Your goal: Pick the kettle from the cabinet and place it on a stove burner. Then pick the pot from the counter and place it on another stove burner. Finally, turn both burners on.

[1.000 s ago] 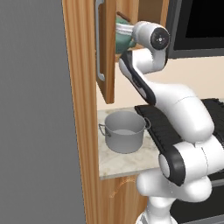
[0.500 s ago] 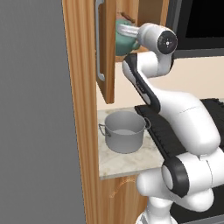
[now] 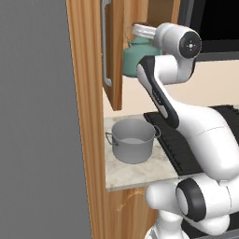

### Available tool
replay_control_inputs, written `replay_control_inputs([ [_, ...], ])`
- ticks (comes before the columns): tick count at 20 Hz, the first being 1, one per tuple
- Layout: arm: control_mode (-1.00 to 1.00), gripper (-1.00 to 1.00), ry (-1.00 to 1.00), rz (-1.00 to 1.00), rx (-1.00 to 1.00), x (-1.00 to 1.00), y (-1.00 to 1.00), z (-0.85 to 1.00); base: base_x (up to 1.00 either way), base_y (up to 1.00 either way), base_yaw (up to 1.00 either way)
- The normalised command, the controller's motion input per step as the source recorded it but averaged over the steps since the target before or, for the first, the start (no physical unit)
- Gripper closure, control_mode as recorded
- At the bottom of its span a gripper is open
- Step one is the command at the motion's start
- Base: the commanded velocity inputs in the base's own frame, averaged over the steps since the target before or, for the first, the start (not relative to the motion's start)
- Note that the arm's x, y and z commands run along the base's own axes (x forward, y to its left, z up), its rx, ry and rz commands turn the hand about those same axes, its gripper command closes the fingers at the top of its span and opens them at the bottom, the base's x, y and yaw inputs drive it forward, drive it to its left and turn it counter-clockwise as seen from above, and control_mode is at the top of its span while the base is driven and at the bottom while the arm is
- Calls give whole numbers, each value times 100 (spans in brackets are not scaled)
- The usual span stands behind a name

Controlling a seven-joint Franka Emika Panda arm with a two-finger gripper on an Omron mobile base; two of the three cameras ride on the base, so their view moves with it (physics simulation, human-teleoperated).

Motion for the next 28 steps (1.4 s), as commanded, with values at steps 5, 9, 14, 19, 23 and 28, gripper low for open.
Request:
replay_control_inputs([
  [5, -100, 100, 0, 0, 1, -49, -12, 2, 0, 0, 0],
  [9, -100, 100, 0, 0, 3, -52, -13, 0, 0, 0, 0],
  [14, -100, 100, 0, 0, 3, -51, -13, 0, 0, 0, 0],
  [19, -100, 100, 0, 0, 2, -49, -10, 1, 0, 0, 0],
  [23, -100, 100, 0, 0, 2, -49, -6, 0, 0, 0, 0],
  [28, -100, 100, 3, 0, 2, -47, -4, 0, 0, 0, 0],
])
